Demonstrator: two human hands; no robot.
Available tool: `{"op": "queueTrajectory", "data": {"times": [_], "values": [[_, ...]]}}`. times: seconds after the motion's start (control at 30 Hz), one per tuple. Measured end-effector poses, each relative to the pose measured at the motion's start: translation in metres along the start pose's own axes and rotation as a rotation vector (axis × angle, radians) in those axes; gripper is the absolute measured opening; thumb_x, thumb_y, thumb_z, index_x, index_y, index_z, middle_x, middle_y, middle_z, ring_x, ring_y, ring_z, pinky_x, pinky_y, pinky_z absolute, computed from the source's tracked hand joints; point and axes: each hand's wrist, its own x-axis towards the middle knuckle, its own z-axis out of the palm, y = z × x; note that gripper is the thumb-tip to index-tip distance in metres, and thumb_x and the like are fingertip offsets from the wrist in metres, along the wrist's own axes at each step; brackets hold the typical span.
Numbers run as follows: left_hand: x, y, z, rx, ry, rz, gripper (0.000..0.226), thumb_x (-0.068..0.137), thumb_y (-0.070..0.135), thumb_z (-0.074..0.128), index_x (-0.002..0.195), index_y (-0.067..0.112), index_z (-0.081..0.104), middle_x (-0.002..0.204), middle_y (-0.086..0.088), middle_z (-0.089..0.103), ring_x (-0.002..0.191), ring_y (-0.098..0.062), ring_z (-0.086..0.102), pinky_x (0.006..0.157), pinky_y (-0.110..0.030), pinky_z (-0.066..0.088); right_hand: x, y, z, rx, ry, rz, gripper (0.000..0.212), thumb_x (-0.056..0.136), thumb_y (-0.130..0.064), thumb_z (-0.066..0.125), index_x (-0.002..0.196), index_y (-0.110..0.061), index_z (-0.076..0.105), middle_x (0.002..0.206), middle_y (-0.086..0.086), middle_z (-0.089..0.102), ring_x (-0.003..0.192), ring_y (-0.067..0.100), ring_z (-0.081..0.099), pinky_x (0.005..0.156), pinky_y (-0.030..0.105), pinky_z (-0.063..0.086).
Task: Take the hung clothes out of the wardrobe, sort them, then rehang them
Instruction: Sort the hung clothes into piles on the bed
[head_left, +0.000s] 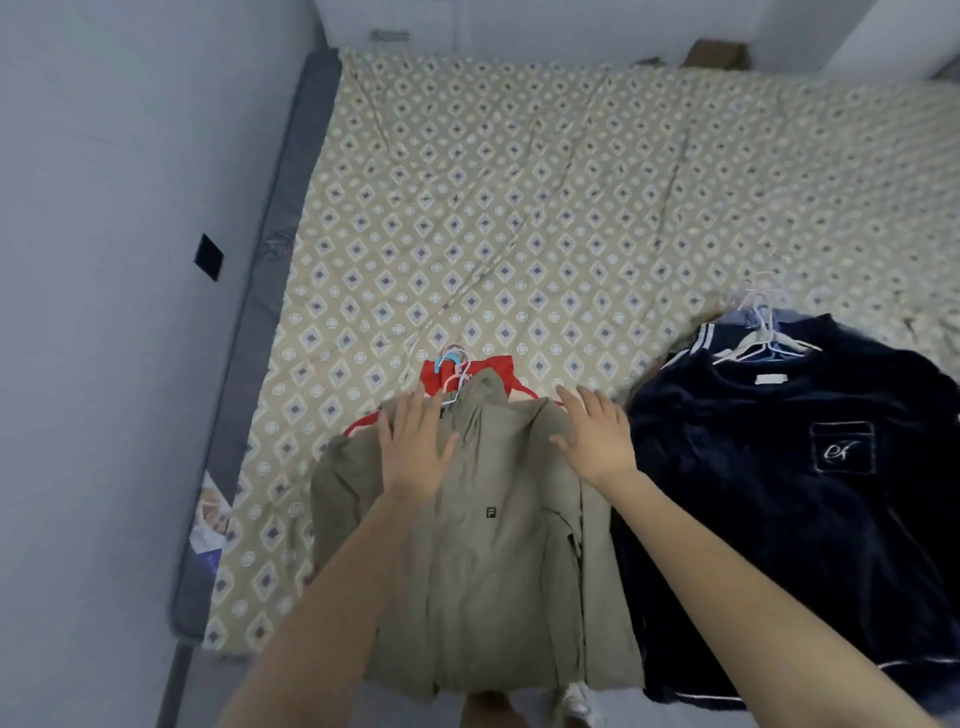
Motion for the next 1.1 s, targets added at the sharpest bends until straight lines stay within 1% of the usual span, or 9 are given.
{"op": "queueTrajectory", "data": {"times": [0.07, 0.2, 0.3, 0.4, 0.47, 0.57, 0.8, 0.93, 1.1], "values": [[-0.009, 0.022, -0.012, 0.034, -0.008, 0.021, 0.067, 0.102, 0.052, 0.035, 0.158, 0.025, 0.012, 0.166, -0.002, 0.002, 0.153, -0.023, -0.001, 0.122, -0.049, -0.004, -0.019, 0.011, -0.017, -0.018, 0.014, -0.001, 0.071, 0.097, -0.043, 0.051, 0.156, -0.026, 0.013, 0.162, 0.008, 0.015, 0.150, 0.030, 0.010, 0.120, 0.044, 0.011], [-0.029, 0.065, -0.031, 0.079, 0.021, 0.084, 0.069, 0.102, 0.052, 0.036, 0.159, 0.025, 0.008, 0.166, -0.001, 0.000, 0.153, -0.021, -0.005, 0.121, -0.050, -0.006, -0.056, 0.043, -0.048, -0.058, 0.062, 0.019, 0.072, 0.097, -0.046, 0.048, 0.156, -0.027, 0.011, 0.162, 0.007, 0.014, 0.150, 0.029, 0.009, 0.120, 0.046, 0.011], [-0.046, 0.100, -0.040, 0.058, 0.056, 0.133, 0.070, 0.100, 0.051, 0.040, 0.159, 0.024, 0.012, 0.166, -0.002, 0.006, 0.153, -0.023, -0.002, 0.122, -0.052, -0.003, -0.085, 0.075, -0.067, -0.009, 0.118, 0.073, 0.073, 0.096, -0.046, 0.050, 0.156, -0.026, 0.014, 0.162, 0.007, 0.017, 0.149, 0.029, 0.011, 0.120, 0.046, 0.013], [-0.070, 0.143, -0.042, 0.057, 0.121, 0.181, 0.068, 0.100, 0.050, 0.042, 0.158, 0.023, 0.017, 0.165, -0.003, 0.013, 0.153, -0.023, 0.005, 0.121, -0.049, -0.007, -0.119, 0.116, -0.081, 0.018, 0.158, 0.110, 0.075, 0.095, -0.049, 0.051, 0.156, -0.027, 0.014, 0.162, 0.007, 0.017, 0.149, 0.030, 0.010, 0.120, 0.047, 0.012], [-0.088, 0.175, -0.038, 0.055, 0.135, 0.180, 0.067, 0.101, 0.050, 0.041, 0.158, 0.025, 0.015, 0.166, -0.002, 0.011, 0.153, -0.022, 0.002, 0.120, -0.047, -0.009, -0.143, 0.145, -0.087, 0.023, 0.178, 0.112, 0.075, 0.095, -0.050, 0.051, 0.156, -0.027, 0.013, 0.162, 0.007, 0.016, 0.149, 0.030, 0.010, 0.120, 0.048, 0.012], [-0.119, 0.225, -0.024, 0.050, 0.152, 0.172, 0.068, 0.100, 0.050, 0.041, 0.158, 0.026, 0.014, 0.166, -0.001, 0.009, 0.153, -0.021, 0.000, 0.121, -0.049, -0.007, -0.180, 0.188, -0.094, -0.001, 0.192, 0.100, 0.075, 0.096, -0.052, 0.049, 0.157, -0.028, 0.011, 0.162, 0.008, 0.015, 0.150, 0.030, 0.008, 0.120, 0.049, 0.011], [-0.178, 0.328, 0.012, 0.040, 0.143, 0.161, 0.069, 0.101, 0.053, 0.037, 0.158, 0.025, 0.013, 0.166, -0.004, 0.009, 0.153, -0.025, 0.004, 0.121, -0.051, -0.003, -0.248, 0.284, -0.104, -0.031, 0.201, 0.095, 0.077, 0.097, -0.052, 0.048, 0.157, -0.030, 0.005, 0.163, 0.007, 0.010, 0.150, 0.029, 0.005, 0.121, 0.049, 0.008], [-0.196, 0.372, 0.021, 0.062, 0.141, 0.183, 0.069, 0.101, 0.053, 0.036, 0.158, 0.025, 0.007, 0.166, -0.004, 0.006, 0.153, -0.023, 0.000, 0.121, -0.051, -0.005, -0.275, 0.332, -0.108, -0.025, 0.192, 0.152, 0.077, 0.096, -0.053, 0.047, 0.157, -0.030, 0.006, 0.163, 0.007, 0.011, 0.150, 0.029, 0.005, 0.120, 0.049, 0.009], [-0.204, 0.404, 0.028, 0.087, 0.133, 0.200, 0.070, 0.101, 0.053, 0.037, 0.158, 0.026, 0.008, 0.166, -0.001, 0.003, 0.153, -0.022, -0.002, 0.121, -0.052, -0.003, -0.290, 0.373, -0.112, 0.007, 0.196, 0.193, 0.077, 0.096, -0.053, 0.048, 0.157, -0.029, 0.007, 0.163, 0.008, 0.011, 0.150, 0.030, 0.006, 0.120, 0.050, 0.009]]}}
